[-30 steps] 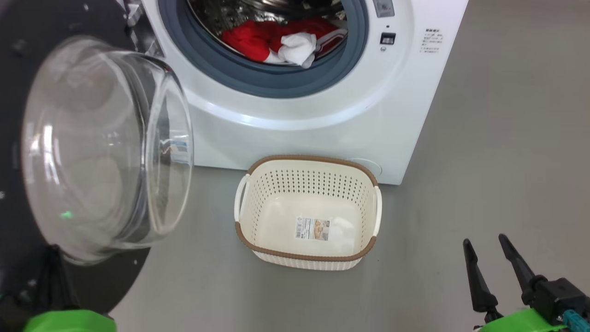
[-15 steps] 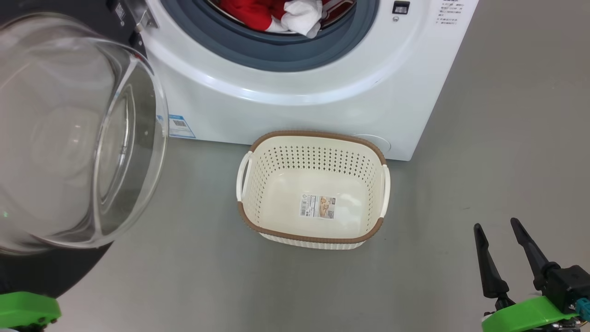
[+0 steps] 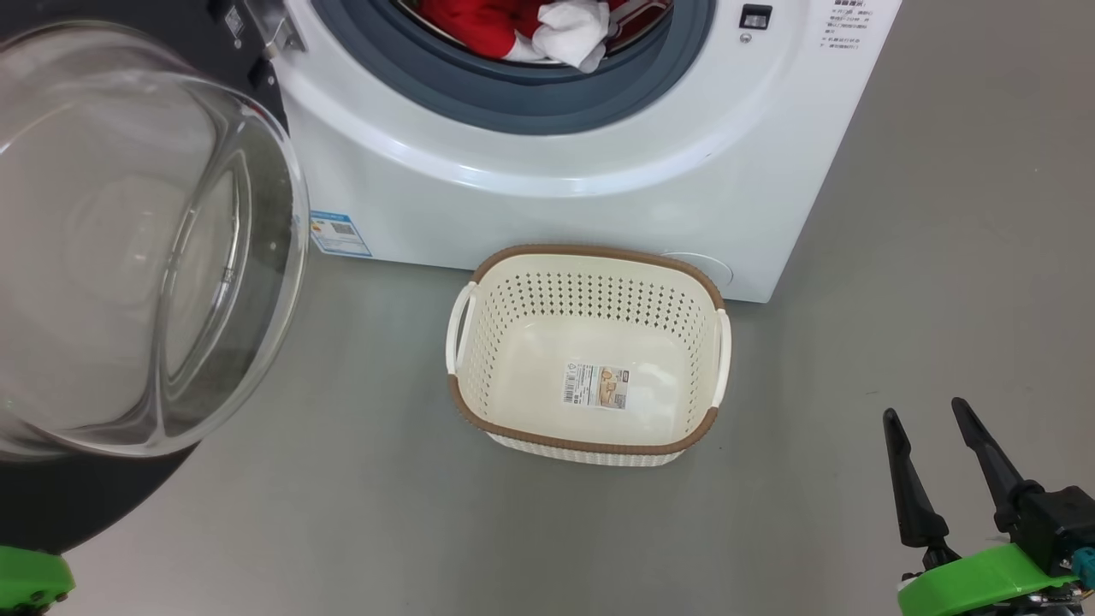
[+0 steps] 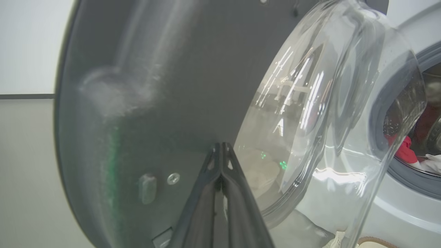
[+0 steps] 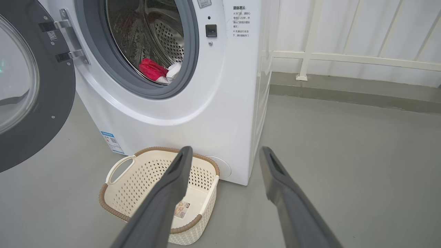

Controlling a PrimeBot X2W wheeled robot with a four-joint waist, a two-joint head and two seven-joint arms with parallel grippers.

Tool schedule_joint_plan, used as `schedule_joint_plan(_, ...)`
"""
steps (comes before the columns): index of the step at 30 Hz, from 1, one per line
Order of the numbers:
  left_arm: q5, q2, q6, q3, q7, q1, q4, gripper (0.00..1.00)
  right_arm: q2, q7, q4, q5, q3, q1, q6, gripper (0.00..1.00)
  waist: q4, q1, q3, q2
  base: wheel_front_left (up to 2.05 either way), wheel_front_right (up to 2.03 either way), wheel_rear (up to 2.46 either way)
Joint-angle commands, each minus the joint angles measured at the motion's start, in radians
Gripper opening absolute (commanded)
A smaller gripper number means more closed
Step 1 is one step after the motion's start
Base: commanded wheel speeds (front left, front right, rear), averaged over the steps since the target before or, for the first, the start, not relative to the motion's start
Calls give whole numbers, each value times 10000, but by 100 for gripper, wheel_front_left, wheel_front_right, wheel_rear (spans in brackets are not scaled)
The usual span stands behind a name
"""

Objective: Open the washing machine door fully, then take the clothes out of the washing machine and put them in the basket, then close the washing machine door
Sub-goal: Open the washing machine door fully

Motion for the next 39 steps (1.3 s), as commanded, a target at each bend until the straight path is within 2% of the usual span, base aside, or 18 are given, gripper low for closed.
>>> schedule_joint_plan(1, 140, 370, -34, 619, -37, -265, -103, 0, -142, -65, -211, -7, 256, -227, 33, 100, 0, -1, -41, 0, 0, 0, 0)
schedule_joint_plan(9, 749, -10, -384, 833, -37, -72, -291, 0, -74, -65, -151, -8, 347, -200, 33, 100, -47, -1, -255, 0, 0, 0, 0)
schedule_joint_plan(15, 1493, -727, -521, 512, -37, 953, -1637, 0, 76, -65, -48, 58, 532, -122, 33, 100, -233, -1, -661, 0, 0, 0, 0)
schedule_joint_plan(22, 1927, -1485, -576, -573, 236, 2405, -3173, 0, 213, -65, -59, 96, 638, 73, 33, 100, -466, -1, -1033, 0, 0, 0, 0)
schedule_joint_plan(27, 2036, -1674, -568, -1233, 541, 2791, -3744, 0, 259, -65, -87, 108, 703, 120, 33, 100, -613, -1, -1144, 0, 0, 0, 0)
schedule_joint_plan(28, 2046, -1702, -587, -1397, 628, 2847, -3846, 9, 268, -65, -90, 115, 716, 131, 33, 100, -651, -1, -1166, 0, 0, 0, 0)
schedule_joint_plan(29, 2044, -1729, -596, -1547, 712, 2892, -3934, 35, 277, -65, -87, 116, 732, 133, 33, 100, -706, -1, -1195, 0, 0, 0, 0)
schedule_joint_plan(31, 2098, -1765, -617, -1865, 872, 2931, -4071, 58, 292, -65, -92, 135, 748, 139, 33, 100, -792, -1, -1230, 0, 0, 0, 0)
schedule_joint_plan(32, 2135, -1776, -614, -2000, 959, 2939, -4104, 85, 299, -65, -92, 131, 766, 137, 33, 100, -852, -1, -1251, 0, 0, 0, 0)
schedule_joint_plan(33, 2146, -1787, -625, -2118, 1023, 2923, -4130, 100, 305, -65, -94, 139, 784, 138, 33, 100, -908, -1, -1273, 0, 0, 0, 0)
schedule_joint_plan(39, 2246, -1816, -748, -2735, 1322, 2726, -3982, 100, 330, -65, -135, 171, 872, 160, 33, 100, -1288, -1, -1358, 0, 0, 0, 0)
